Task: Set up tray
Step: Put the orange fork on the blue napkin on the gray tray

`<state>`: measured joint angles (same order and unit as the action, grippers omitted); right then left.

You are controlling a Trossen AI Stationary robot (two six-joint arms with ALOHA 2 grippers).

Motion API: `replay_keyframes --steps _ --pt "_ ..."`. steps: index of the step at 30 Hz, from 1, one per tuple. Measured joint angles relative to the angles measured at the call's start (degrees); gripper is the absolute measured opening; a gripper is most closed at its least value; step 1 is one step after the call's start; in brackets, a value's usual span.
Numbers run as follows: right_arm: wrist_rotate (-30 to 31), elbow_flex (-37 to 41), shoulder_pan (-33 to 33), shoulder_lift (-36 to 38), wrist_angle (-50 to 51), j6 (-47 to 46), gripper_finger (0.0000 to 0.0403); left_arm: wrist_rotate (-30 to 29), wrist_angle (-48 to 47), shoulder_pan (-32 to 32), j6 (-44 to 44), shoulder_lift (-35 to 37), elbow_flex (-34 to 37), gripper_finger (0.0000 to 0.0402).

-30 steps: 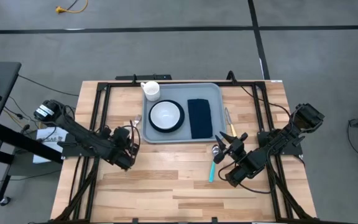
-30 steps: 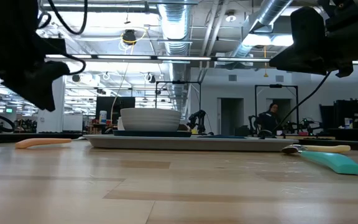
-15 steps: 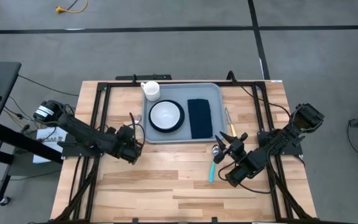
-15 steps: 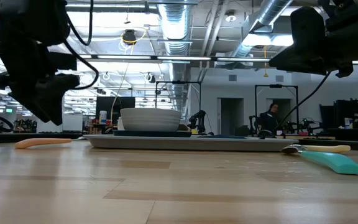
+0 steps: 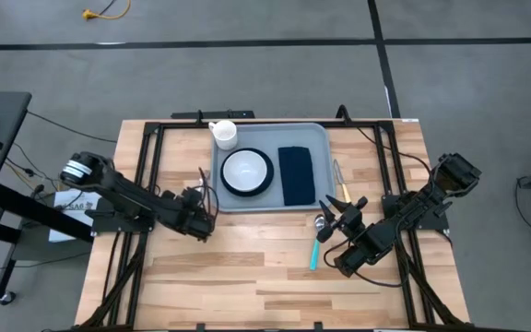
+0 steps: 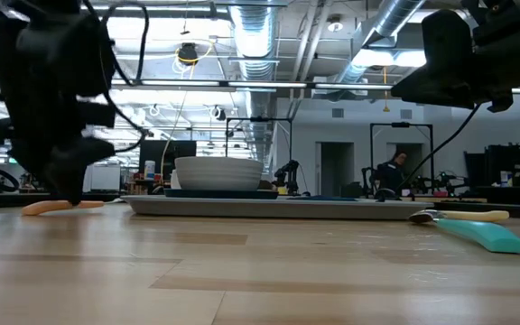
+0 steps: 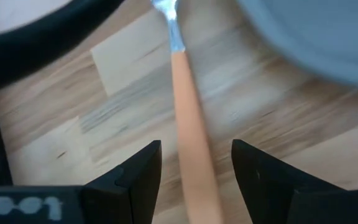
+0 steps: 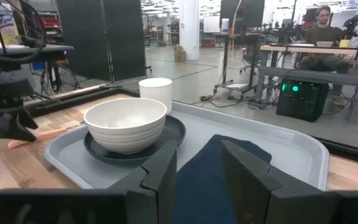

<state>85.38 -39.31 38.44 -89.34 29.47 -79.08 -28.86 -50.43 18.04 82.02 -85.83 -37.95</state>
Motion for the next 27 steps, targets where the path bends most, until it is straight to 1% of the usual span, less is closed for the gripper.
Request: replay_keyframes --steps 8,14,18,24,27 --pt "-0.02 0.0 -0.02 0.0 0.0 0.01 0.0116 0.85 1.78 -0.09 -0.53 -6.12 -0.3 0.0184" --pt "-0.02 0.0 0.0 0.0 -0.02 0.01 0.0116 2.43 2.72 -0.01 -1.0 -6.55 -0.22 0.0178" --pt "-0.02 0.0 0.0 0.0 -0.02 0.01 0.0116 4.29 3.28 1.05 -0.84 -6.55 -0.2 0.0144" --pt "-0.02 -0.02 -0.01 0.0 0.0 0.03 0.0116 5.07 3.59 4.55 2.02 -6.7 -0.13 0.0063" --pt "-0.02 -0.02 -0.02 0.0 0.0 0.01 0.0116 5.58 3.01 6.91 4.18 -6.74 -0.4 0.006"
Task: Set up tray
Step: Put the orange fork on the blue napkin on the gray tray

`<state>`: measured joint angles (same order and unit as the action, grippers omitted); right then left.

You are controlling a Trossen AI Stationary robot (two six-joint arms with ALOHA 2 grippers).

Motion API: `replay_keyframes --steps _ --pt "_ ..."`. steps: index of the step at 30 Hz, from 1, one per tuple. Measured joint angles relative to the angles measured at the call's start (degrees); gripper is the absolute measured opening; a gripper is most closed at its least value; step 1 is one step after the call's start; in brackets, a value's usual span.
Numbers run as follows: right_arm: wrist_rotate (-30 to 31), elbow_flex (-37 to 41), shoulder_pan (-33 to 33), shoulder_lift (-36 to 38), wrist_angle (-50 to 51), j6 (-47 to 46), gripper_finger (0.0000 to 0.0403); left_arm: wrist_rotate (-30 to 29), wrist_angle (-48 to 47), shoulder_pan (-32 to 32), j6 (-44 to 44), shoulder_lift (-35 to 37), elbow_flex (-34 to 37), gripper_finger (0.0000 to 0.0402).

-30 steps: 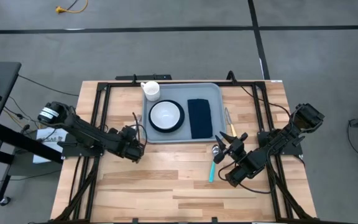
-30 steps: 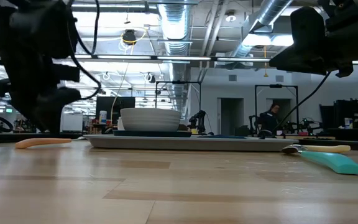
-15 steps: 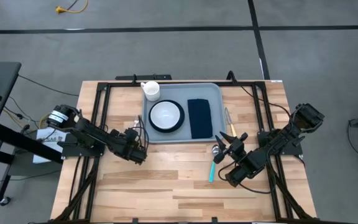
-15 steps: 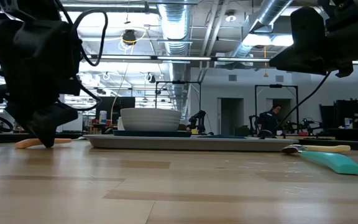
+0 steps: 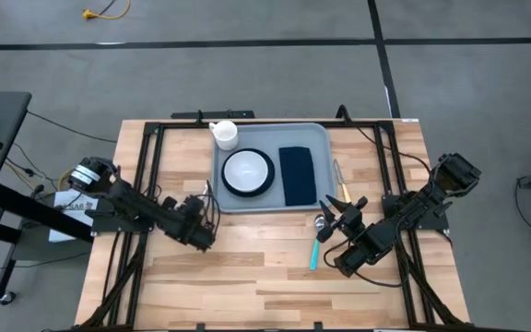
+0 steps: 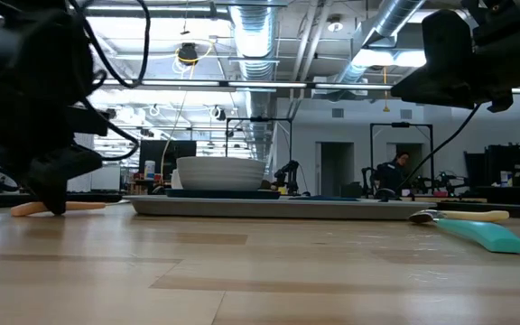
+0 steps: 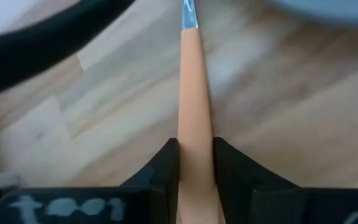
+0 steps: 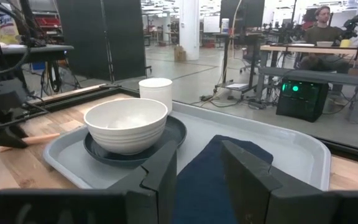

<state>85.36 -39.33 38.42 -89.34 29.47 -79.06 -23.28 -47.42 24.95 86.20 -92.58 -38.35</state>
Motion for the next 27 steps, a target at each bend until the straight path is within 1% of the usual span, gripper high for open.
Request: replay_keyframes --steps 4,8,10,15,18,21,24,27 --pt "-0.02 0.0 0.01 0.0 0.0 0.02 0.0116 1.43 -0.8 3.13 3.12 -0.07 -1.15 0.006" --pt "-0.02 0.0 0.02 0.0 0.0 0.02 0.0116 4.75 -2.06 6.73 6.77 -0.2 -3.05 0.0082" --pt "-0.02 0.0 0.02 0.0 0.0 0.0 0.0116 6.15 -2.39 8.57 8.69 -0.2 -3.85 0.0085" --pt "-0.02 0.0 0.0 0.0 -0.02 0.01 0.0116 8.88 -2.3 13.92 14.27 -0.22 -5.57 0.0064" --pt "-0.02 0.0 0.02 0.0 -0.04 0.0 0.0116 10.58 -1.62 17.18 17.86 -0.21 -6.77 0.0062" --pt "-0.02 0.0 0.0 0.0 -0.08 0.0 0.0116 11.42 0.41 20.18 20.62 -0.25 -7.9 0.0069" --pt "-0.02 0.0 0.01 0.0 -0.19 0.0 0.0116 11.43 4.23 22.59 21.48 -0.31 -8.73 0.0077" --pt "-0.02 0.0 0.01 0.0 -0.25 0.0 0.0116 9.26 9.55 24.29 21.55 -0.31 -8.76 0.0073"
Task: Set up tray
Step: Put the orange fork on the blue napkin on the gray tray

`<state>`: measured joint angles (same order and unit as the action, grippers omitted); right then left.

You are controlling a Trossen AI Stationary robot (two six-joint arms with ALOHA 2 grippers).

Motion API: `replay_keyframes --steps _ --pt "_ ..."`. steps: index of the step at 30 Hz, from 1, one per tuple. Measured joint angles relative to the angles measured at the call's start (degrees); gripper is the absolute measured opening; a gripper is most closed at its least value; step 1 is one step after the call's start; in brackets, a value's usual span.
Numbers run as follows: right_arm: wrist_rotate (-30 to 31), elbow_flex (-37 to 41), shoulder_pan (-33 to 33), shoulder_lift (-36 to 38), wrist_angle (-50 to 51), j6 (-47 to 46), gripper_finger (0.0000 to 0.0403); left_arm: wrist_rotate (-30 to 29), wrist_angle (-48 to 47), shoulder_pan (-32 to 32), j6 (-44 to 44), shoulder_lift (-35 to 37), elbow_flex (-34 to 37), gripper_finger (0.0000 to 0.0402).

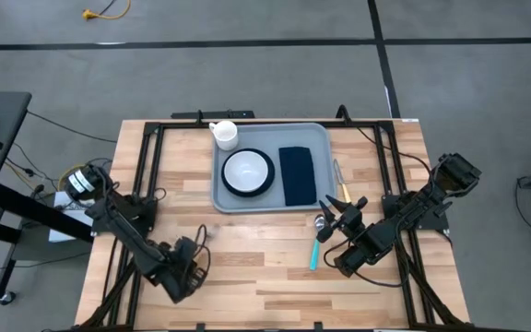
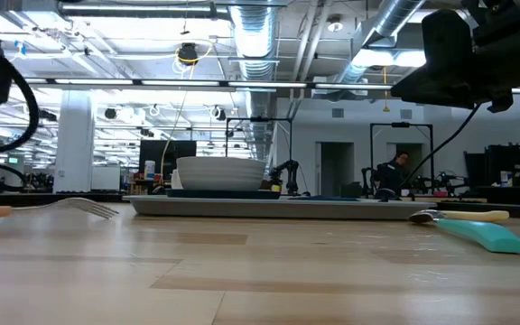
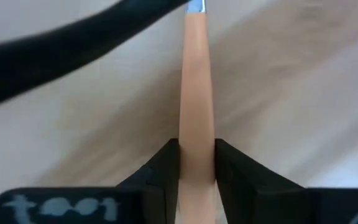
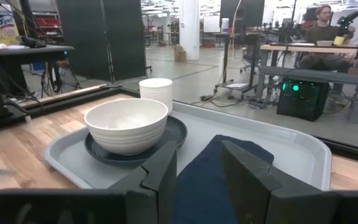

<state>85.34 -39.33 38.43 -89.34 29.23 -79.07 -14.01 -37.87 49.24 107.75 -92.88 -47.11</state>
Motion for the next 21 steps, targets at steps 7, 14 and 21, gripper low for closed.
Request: replay_keyframes --steps 7,14,21 --pt "-0.01 -0.02 0.01 0.0 -0.96 0.02 0.0116 -9.33 5.67 0.71 -3.35 -0.02 -0.01 0.0062" --pt "0.0 -0.02 -0.02 0.0 -1.04 0.13 0.0116 -11.99 9.06 -2.87 -9.85 0.02 -0.02 0.0065" --pt "-0.02 -0.02 -0.02 0.0 -1.22 1.1 0.0116 -12.23 15.94 -9.94 -21.94 0.04 -0.04 0.0066"
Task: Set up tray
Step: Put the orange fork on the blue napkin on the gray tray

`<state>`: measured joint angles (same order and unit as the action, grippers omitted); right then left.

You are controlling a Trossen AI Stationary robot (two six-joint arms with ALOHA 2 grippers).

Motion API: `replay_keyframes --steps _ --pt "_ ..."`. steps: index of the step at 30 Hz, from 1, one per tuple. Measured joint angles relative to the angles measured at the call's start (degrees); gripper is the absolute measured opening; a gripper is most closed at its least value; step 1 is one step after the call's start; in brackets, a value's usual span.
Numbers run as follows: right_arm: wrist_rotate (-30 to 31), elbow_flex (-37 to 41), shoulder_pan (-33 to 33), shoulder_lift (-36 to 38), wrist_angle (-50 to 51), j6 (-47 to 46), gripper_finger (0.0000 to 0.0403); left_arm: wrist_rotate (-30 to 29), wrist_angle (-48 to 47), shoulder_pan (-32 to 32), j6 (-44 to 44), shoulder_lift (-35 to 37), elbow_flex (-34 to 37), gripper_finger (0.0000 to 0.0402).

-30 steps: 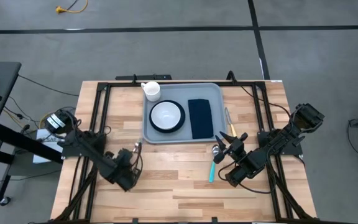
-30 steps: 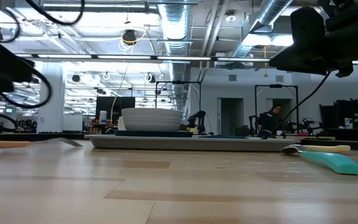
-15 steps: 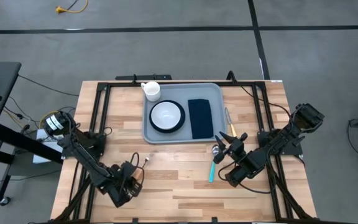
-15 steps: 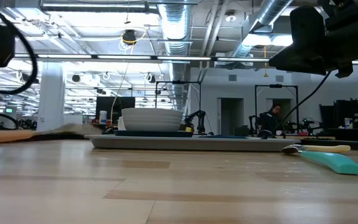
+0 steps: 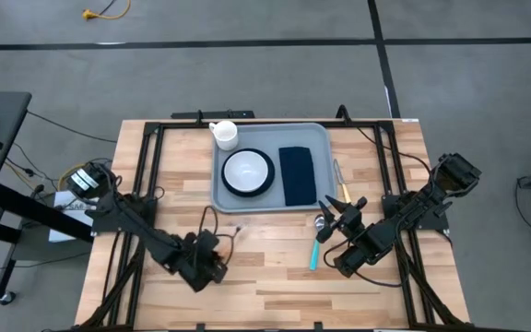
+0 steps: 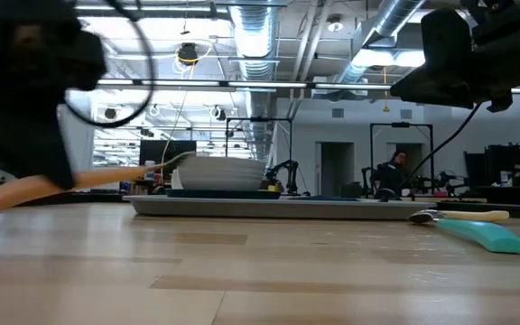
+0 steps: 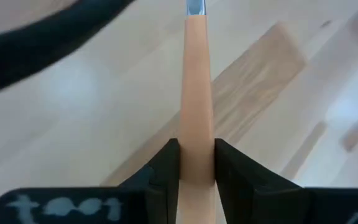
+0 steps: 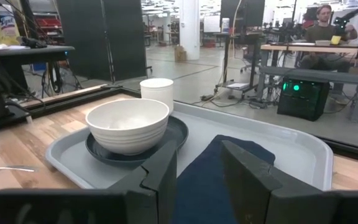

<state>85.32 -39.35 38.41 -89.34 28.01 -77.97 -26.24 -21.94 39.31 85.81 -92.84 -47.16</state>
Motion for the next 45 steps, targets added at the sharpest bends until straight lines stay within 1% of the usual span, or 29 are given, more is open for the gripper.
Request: replay_keyframes --steps 3,6,11,16,19,22,25,29,33,35,39,42,43,45 --pt "-0.31 0.0 0.02 0.0 0.0 0.01 0.0116 -0.2 5.19 -2.68 -7.3 0.04 0.0 0.0067" --pt "-0.71 0.0 0.11 0.0 -0.01 0.04 0.0116 -1.86 10.56 -5.03 -14.74 0.07 0.0 0.0067" --pt "-0.9 0.0 0.17 0.0 -0.04 0.04 0.0116 -2.99 22.23 -7.83 -27.58 0.09 0.0 0.0067" --pt "-0.94 0.0 0.37 0.0 -0.48 0.45 0.0116 -0.99 34.25 -8.82 -37.59 0.1 -0.02 0.0068" --pt "-0.94 0.0 0.98 0.0 -0.61 1.15 0.0116 0.43 39.19 -8.94 -41.46 0.13 -0.04 0.0068" --pt "-0.9 0.0 2.05 0.0 -2.79 4.93 0.0116 1.96 42.6 -8.91 -44.63 0.13 -0.04 0.0068" --pt "-1.07 0.0 3.69 0.0 -6.93 12.63 0.0116 4.26 45.57 -8.91 -47.27 0.13 -0.04 0.0068" --pt "-2.37 0.0 6.93 0.0 -14.65 27.23 0.0112 8.21 49.79 -8.91 -50.87 0.13 -0.04 0.0068" --pt "-4.96 0.0 10.12 0.0 -24.45 43.26 0.0095 12.11 53.44 -8.76 -54.2 0.13 -0.07 0.0068" --pt "-7.43 0.0 11.39 0.0 -29.77 51.2 0.0082 13.56 54.36 -8.7 -55.57 0.15 -0.07 0.0068" --pt "-15.72 0.0 12.61 0.0 -40.29 65.49 0.0054 15.96 55.82 -8.45 -58.51 0.15 -0.07 0.0068" --pt "-22.72 0.0 12.02 0.0 -49.78 77.11 0.0035 17.26 56.45 -8.21 -60.61 0.15 -0.07 0.0068" --pt "-26.22 0.0 11.48 0.0 -52.83 81.6 0.0029 17.73 56.55 -8.13 -61.14 0.15 -0.07 0.0068" --pt "-36.0 0.0 9.94 0.0 -59.14 92.0 0.0018 18.53 56.59 -8.0 -62.06 0.15 -0.07 0.0068"
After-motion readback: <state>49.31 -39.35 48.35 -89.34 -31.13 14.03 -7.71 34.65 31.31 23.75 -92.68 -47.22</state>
